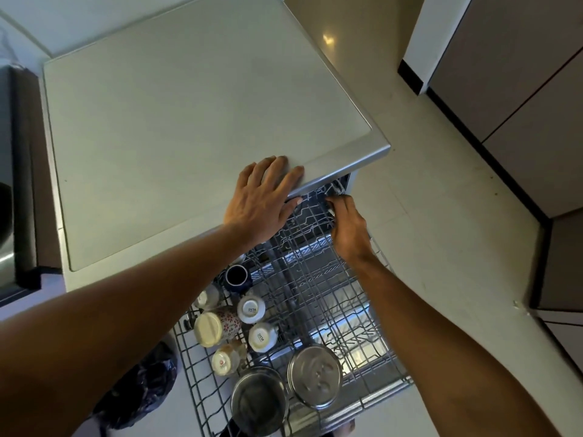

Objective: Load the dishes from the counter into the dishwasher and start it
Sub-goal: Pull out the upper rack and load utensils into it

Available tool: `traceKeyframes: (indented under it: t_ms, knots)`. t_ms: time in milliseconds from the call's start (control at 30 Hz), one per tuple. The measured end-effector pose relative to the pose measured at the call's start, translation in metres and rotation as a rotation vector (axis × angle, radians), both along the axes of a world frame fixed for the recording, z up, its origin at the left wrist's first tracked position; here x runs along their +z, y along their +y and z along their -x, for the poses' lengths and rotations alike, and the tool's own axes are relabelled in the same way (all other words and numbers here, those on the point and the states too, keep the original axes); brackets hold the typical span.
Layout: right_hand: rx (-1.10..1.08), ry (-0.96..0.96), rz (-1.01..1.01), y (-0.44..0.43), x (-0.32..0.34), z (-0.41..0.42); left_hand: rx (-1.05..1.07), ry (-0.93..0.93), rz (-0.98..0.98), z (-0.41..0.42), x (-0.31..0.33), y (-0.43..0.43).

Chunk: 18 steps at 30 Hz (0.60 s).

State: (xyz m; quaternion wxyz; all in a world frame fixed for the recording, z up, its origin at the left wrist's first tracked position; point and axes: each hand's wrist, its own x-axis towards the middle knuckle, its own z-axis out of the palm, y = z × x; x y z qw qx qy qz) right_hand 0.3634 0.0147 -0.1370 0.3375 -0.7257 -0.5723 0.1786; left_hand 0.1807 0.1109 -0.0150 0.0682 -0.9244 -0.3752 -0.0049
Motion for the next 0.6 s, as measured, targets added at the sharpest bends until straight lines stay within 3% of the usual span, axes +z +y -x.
traceKeyframes:
  t_ms: [100,267,600]
  knots:
    - [0.034,0.005,0.069,0.004,-0.005,-0.002,-0.005,0.000,-0.001,-0.001,0.000,0.000]
    - [0.172,-0.127,-0.040,-0.015,-0.011,-0.003,0.000,0.012,0.005,-0.001,0.000,0.000]
    - [0.253,-0.137,-0.156,-0.044,-0.017,-0.005,0.010,0.031,0.020,-0.001,0.001,-0.002]
